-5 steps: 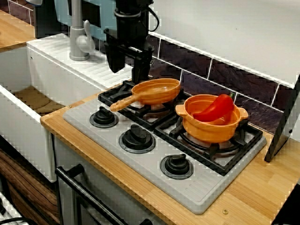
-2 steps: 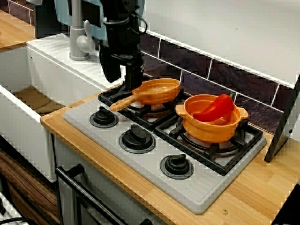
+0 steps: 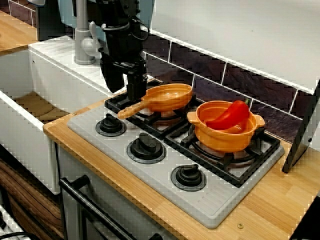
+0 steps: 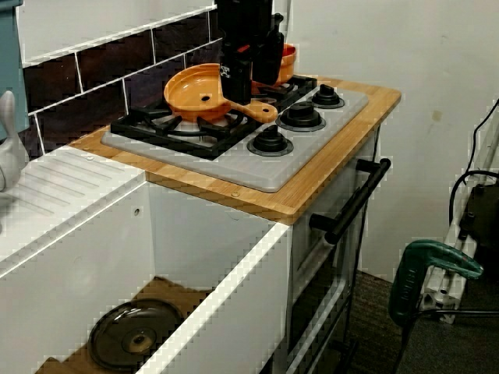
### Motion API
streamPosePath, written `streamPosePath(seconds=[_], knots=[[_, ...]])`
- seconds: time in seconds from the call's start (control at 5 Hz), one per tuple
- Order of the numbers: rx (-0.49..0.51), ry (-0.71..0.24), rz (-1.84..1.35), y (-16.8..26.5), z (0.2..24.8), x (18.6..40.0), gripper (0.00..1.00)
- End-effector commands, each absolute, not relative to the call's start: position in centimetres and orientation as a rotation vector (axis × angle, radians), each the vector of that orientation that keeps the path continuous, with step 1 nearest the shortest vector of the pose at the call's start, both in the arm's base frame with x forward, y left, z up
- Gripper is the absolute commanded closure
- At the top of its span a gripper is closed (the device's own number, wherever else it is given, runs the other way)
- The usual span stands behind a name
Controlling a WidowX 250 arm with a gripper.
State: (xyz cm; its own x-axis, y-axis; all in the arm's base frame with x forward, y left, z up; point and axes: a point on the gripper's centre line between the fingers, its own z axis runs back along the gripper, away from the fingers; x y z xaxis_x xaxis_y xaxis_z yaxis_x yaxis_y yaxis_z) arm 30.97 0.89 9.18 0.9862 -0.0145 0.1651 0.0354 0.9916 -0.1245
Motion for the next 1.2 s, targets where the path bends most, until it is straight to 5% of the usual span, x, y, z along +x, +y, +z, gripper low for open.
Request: streamPosePath(seconds=[0.0,1.0], knots=[[-0.11,-0.233,-0.006,0.7,10.6,30.9,0.0],[-0.089,-0.231,0.047,-0.3,7.6,32.3,0.0]])
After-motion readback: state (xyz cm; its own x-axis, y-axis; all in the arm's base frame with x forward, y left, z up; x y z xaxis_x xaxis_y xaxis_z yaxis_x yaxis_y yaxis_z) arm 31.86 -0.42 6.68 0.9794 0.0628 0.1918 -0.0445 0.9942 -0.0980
